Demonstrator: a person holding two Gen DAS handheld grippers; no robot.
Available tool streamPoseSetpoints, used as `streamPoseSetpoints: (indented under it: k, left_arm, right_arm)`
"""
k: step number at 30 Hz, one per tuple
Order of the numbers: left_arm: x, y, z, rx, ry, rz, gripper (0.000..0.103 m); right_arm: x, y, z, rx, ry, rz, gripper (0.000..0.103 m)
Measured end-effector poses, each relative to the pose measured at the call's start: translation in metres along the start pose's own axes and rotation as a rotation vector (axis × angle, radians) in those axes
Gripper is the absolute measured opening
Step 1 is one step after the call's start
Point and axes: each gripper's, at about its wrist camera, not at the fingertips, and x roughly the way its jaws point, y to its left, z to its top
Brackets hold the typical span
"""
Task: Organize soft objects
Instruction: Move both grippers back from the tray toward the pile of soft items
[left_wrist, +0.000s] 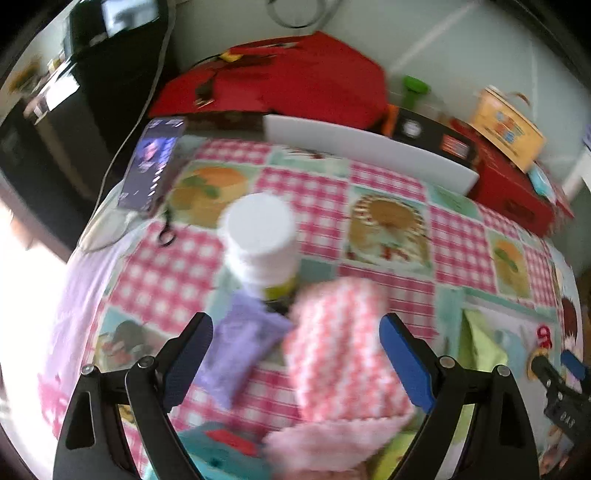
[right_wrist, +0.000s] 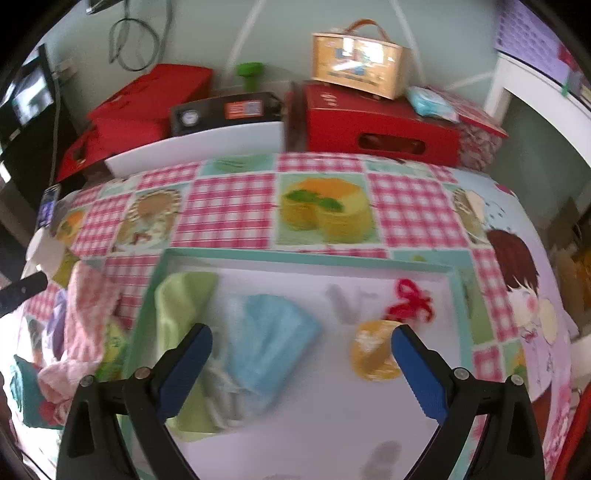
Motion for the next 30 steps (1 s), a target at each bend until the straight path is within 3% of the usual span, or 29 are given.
streamPoseSetpoints:
  k: [5,14,30]
  left_arm:
    - [0.008,0.031,-0.001,-0.063,0.037,0.000,0.092]
    - [0.010,0.041,-0.005,-0.060,0.050,-0.016,0.092]
    - [0.018,0.062,-0.010,-0.075,0.106,-0.009,0.092]
  right_arm:
    - [-0.001,0.037,0.001,-0.077,-0.004,0.053,0.099]
    - [-0.002,0.105,-0.003,-0.192,0.012,0.151,0.099]
    - [0.014,0.172,-0.022,-0.336,0.078,0.189,0.099]
